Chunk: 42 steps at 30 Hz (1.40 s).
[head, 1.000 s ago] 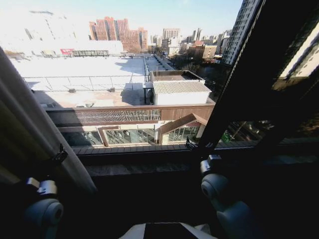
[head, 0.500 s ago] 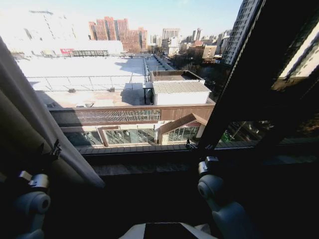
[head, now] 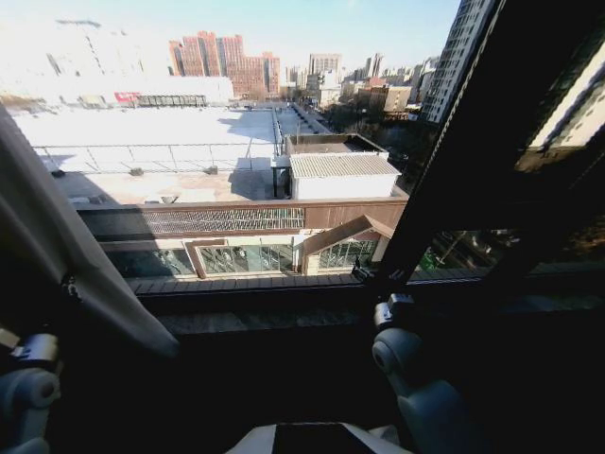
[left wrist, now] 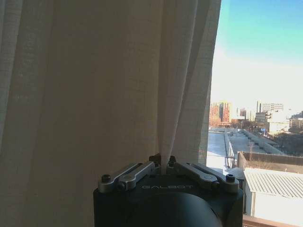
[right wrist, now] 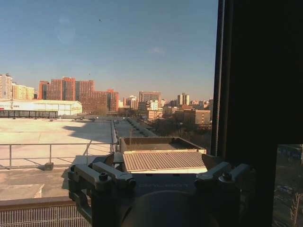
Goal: Open the curtains by pulling them apart, changing their state from closed to fully open.
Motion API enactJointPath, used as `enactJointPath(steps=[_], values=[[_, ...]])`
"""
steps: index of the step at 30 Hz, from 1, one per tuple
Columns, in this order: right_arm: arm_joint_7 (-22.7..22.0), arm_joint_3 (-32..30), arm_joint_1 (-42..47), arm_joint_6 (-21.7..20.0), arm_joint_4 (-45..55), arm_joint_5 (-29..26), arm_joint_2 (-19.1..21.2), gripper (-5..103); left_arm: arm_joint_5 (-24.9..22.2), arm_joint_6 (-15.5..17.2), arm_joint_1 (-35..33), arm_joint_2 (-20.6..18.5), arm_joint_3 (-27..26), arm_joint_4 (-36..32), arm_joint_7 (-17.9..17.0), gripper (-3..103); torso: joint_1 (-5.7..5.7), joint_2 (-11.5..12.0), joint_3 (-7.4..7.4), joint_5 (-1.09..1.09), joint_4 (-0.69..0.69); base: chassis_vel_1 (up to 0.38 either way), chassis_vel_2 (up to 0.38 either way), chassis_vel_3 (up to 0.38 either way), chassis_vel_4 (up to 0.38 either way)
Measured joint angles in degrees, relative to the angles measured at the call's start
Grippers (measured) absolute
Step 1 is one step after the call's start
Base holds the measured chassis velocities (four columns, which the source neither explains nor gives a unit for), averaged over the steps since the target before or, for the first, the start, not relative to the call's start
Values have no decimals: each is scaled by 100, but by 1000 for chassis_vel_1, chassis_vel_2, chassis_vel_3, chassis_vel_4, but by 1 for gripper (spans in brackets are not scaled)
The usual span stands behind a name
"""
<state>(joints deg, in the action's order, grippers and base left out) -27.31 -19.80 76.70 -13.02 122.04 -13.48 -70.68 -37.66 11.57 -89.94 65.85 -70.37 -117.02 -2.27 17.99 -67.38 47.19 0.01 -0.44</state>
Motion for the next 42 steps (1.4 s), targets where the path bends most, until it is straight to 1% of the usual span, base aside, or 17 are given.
enactJointPath(steps=[3,4,5,8,11,12,14,17,19,22,27,30,31,35,37,39,42], values=[[23,65,-6,25,-31,69,-48,100,38,10,140,52,109,18,-391,0,0,0,0,0,0,0,0,0,0],[36,98,-19,29,-50,101,-74,100,57,101,258,58,149,21,-662,0,0,0,0,-1,0,0,0,0,0],[36,98,-19,29,-50,101,-74,100,57,101,258,58,149,21,-662,0,0,0,0,-1,0,0,0,0,0],[68,156,-67,32,-91,144,-124,100,70,469,590,25,237,18,-1586,0,0,0,0,0,0,0,0,0,0],[89,225,-109,33,-142,162,-148,100,123,761,1091,-80,317,237,-2766,0,0,0,0,0,-1,0,0,0,0],[89,225,-109,33,-142,162,-148,100,123,761,1091,-80,317,237,-2766,0,0,0,0,0,-1,0,0,0,0],[112,249,-124,35,-190,163,-145,100,202,809,1382,-181,306,506,-3268,0,1,0,0,0,-1,0,0,0,0],[132,251,-180,44,-297,162,-133,100,209,846,1738,-383,150,965,-3735,0,0,0,0,0,-1,0,0,0,0],[133,251,-195,45,-318,161,-131,100,205,846,1773,-414,119,1036,-3774,0,0,0,0,0,-1,0,0,0,0],[156,283,-321,50,-450,145,-134,100,168,812,1955,-744,-210,1685,-3942,0,0,0,0,0,0,0,0,0,0],[183,419,-432,55,-614,142,-221,100,165,754,2006,-1022,-539,2235,-3960,0,0,0,0,0,2,0,0,0,0],[216,470,-462,58,-673,142,-257,100,190,754,1988,-1067,-576,2293,-3958,0,0,0,0,-1,3,0,0,0,0],[235,485,-475,59,-697,142,-267,100,199,772,1955,-1068,-575,2259,-3934,-3,0,0,0,-3,2,0,0,0,0],[289,516,-519,61,-751,143,-268,100,185,920,1734,-949,-466,1816,-3677,6,1,0,0,-3,1,0,0,0,0],[306,521,-543,61,-767,142,-243,100,122,1070,1443,-781,-304,1237,-3564,18,1,0,0,-2,-1,0,0,0,0],[313,526,-548,61,-776,139,-225,100,111,1141,1324,-702,-248,1010,-3532,18,1,0,0,0,-1,0,0,0,0],[317,547,-548,58,-791,126,-140,100,119,1503,924,-317,-94,165,-3421,33,0,0,0,0,0,0,0,0,0]])
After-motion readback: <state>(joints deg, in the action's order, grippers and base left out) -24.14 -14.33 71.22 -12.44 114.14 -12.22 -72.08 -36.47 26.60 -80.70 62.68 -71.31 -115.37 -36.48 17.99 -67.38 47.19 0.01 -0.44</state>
